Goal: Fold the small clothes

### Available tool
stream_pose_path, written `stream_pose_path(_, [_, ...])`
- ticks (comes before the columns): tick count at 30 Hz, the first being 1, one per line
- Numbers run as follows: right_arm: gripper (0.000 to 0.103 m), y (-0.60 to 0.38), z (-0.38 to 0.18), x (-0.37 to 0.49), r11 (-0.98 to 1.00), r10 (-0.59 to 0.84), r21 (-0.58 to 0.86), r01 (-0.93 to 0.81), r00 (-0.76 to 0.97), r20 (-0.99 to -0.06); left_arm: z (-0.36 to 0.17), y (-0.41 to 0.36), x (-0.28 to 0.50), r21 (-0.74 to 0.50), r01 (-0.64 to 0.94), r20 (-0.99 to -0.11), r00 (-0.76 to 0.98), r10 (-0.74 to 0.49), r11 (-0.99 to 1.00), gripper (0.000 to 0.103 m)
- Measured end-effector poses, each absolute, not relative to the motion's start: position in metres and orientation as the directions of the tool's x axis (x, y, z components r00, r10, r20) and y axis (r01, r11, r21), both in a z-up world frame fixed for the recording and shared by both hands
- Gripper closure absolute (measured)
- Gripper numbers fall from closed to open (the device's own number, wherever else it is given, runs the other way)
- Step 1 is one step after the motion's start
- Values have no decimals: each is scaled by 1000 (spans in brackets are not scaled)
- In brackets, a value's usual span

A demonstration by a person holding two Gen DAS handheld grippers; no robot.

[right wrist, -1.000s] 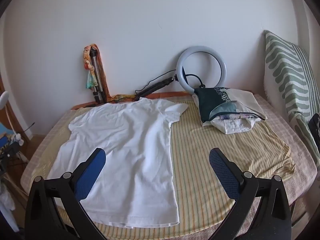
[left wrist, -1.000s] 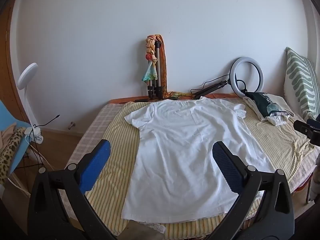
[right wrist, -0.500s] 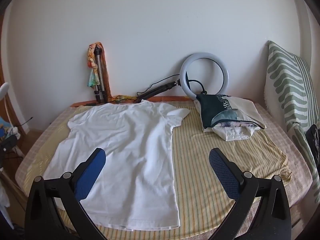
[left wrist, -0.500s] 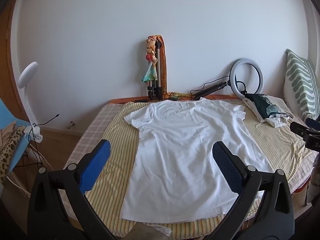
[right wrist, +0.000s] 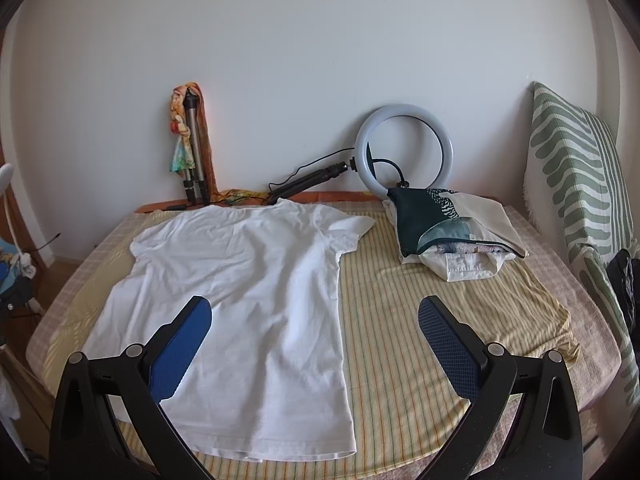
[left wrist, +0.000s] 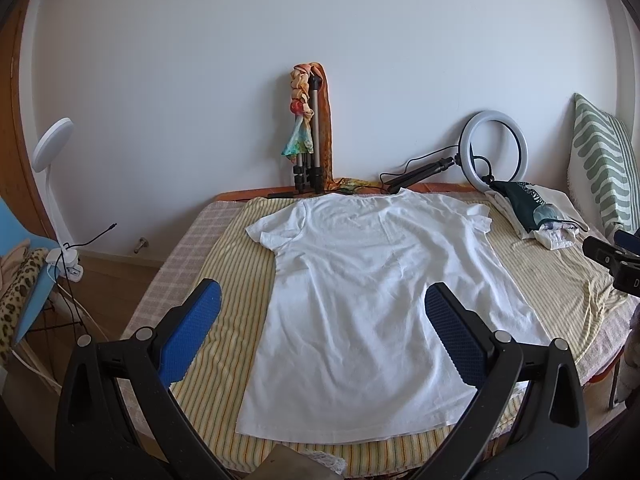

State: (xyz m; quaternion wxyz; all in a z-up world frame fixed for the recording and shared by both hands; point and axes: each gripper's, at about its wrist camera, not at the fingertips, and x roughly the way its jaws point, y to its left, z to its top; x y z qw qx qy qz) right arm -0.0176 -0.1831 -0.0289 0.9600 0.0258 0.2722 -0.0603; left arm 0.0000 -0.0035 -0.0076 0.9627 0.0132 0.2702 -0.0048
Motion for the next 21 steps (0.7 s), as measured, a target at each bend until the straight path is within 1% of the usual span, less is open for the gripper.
stream_pose_path(21, [0,-185,-29,-18,987,-134,8,162,841,-524,-14,1,0,30,9,-526,851,8,1000,0])
